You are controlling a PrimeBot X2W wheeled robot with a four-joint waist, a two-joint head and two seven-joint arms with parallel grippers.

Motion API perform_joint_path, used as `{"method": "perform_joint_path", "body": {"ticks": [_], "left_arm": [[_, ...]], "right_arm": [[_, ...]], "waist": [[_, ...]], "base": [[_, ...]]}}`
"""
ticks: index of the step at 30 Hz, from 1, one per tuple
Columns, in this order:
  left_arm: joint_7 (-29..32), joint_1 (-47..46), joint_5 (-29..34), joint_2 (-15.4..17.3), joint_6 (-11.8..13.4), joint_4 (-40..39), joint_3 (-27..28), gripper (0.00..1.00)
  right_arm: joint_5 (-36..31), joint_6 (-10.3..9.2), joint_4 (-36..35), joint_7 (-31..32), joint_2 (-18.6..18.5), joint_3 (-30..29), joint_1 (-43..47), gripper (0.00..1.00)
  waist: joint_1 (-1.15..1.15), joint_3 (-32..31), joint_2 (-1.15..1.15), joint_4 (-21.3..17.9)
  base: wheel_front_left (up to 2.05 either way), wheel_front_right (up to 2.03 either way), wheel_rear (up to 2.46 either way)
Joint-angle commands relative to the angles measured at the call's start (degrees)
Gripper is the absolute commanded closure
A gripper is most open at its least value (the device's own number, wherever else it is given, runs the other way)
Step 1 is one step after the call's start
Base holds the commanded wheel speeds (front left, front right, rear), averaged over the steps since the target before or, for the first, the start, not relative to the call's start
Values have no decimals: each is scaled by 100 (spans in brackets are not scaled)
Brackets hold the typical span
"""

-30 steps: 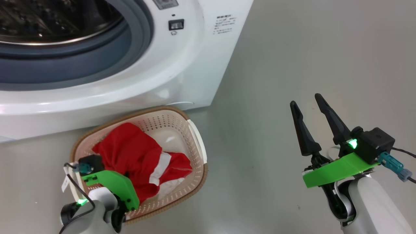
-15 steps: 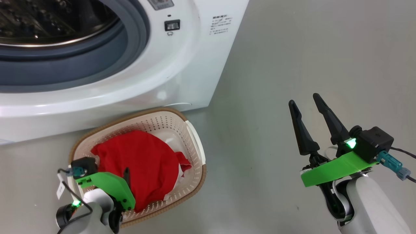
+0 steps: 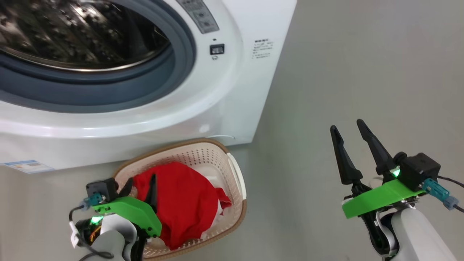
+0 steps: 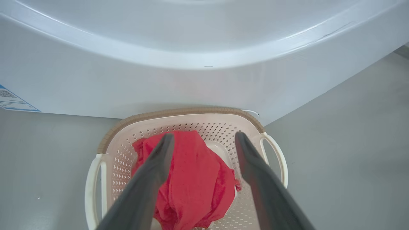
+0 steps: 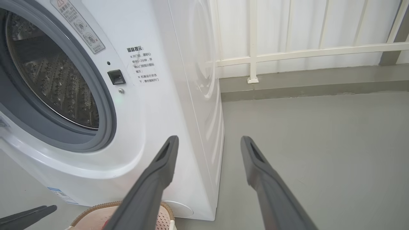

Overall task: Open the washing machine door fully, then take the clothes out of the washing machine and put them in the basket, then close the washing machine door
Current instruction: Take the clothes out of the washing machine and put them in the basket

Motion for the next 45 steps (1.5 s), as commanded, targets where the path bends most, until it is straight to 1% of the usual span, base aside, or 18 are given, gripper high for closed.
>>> {"method": "perform_joint_path", "body": {"ticks": [1, 7, 12, 17, 20, 28, 35, 45], "left_arm": [[-75, 252, 135, 164, 16, -407, 223, 0], [-76, 903, 585, 143, 9, -1801, 654, 0], [-77, 1365, 1034, 98, 4, -2841, 960, 0], [-77, 1793, 1447, 67, -52, -3675, 1144, 0], [-77, 2054, 1583, 55, -60, -4057, 1271, 0], [-77, 2643, 1783, 42, -45, -4650, 1492, 0], [-77, 2960, 1815, 40, -7, -5066, 1741, 0], [-77, 3237, 1838, 37, 31, -5136, 1914, 0]], "right_arm": [[-126, 36, -116, -37, -45, 59, 94, 0], [-254, 36, -119, -37, -44, -32, 230, 0], [-374, 36, -155, -37, -26, -95, 319, 0], [-517, 36, -122, -37, -4, -185, 420, 0], [-577, 36, -151, -37, 27, -211, 494, 0], [-612, 36, -195, -37, 40, -319, 724, 0], [-628, 36, -315, -37, 41, -484, 870, 0], [-625, 36, -375, -37, 5, -587, 1054, 0]], "waist": [[0, -297, 0, 252], [0, -608, 0, 436], [0, -866, 0, 514], [0, -1141, 0, 535], [0, -1310, 0, 538], [0, -1702, 0, 554], [0, -1804, 0, 574], [0, -1972, 0, 482]], "base": [[0, 0, 0], [0, 0, 0], [0, 0, 0], [0, 0, 0], [0, 0, 0], [0, 0, 0], [0, 0, 0], [0, 0, 0]]}}
